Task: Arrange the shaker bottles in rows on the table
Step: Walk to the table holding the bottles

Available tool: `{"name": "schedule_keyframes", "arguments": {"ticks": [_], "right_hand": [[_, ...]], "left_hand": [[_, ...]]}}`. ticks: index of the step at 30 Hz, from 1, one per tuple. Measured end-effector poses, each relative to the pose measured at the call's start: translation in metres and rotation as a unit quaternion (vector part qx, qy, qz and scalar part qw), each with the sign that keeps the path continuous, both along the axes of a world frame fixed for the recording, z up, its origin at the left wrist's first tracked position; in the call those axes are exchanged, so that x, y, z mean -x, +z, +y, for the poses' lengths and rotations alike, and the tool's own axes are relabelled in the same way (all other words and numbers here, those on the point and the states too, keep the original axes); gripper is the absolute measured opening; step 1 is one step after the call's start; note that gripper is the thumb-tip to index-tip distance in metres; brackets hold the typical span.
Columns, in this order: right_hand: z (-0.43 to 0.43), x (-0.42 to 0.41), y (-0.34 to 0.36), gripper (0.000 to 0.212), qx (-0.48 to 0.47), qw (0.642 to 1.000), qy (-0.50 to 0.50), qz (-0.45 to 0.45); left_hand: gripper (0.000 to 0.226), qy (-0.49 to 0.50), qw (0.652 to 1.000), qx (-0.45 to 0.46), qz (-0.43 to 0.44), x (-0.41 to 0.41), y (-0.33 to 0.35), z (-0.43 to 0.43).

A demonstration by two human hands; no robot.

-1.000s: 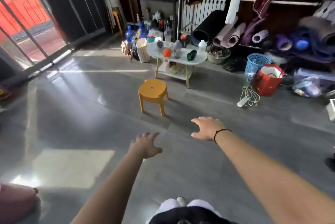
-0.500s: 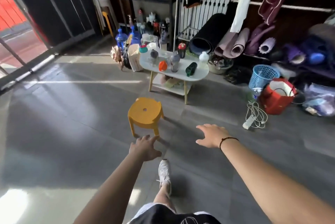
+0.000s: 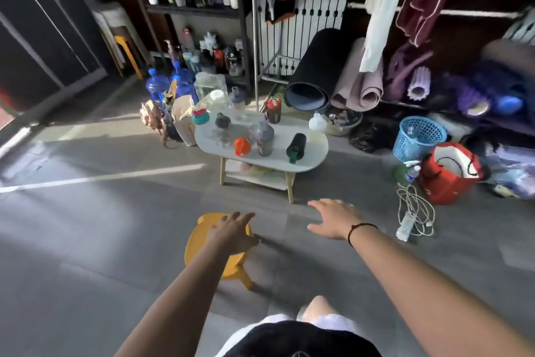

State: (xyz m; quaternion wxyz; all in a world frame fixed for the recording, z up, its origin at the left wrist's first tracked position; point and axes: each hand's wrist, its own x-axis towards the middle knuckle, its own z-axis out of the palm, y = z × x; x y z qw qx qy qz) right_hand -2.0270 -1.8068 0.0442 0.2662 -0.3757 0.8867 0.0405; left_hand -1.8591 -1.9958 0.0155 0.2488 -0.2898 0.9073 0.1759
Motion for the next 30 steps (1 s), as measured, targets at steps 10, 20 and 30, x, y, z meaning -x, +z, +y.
{"name": "schedule_keyframes", "arguments": {"ticks": [10,20,30], "right_hand": [[-0.12,0.177,-0.032,0.067,0.0,0.999,0.005,-0.035],[-0.23,0.332,-0.032,0.068,-0.004,0.998,0.041,-0.039],[-0.257,0.368,-0.053,0.068,0.032,0.996,0.005,-0.086]], "left_hand": [[0.08,0.012,1.0,0.002,-0.017,0.158,-0.026,-0.111],[0.078,0.047,0.999,0.005,0.015,0.296,-0.013,-0.206],[0.079,0.003,0.999,0.028,-0.031,0.348,-0.018,-0.25]]}}
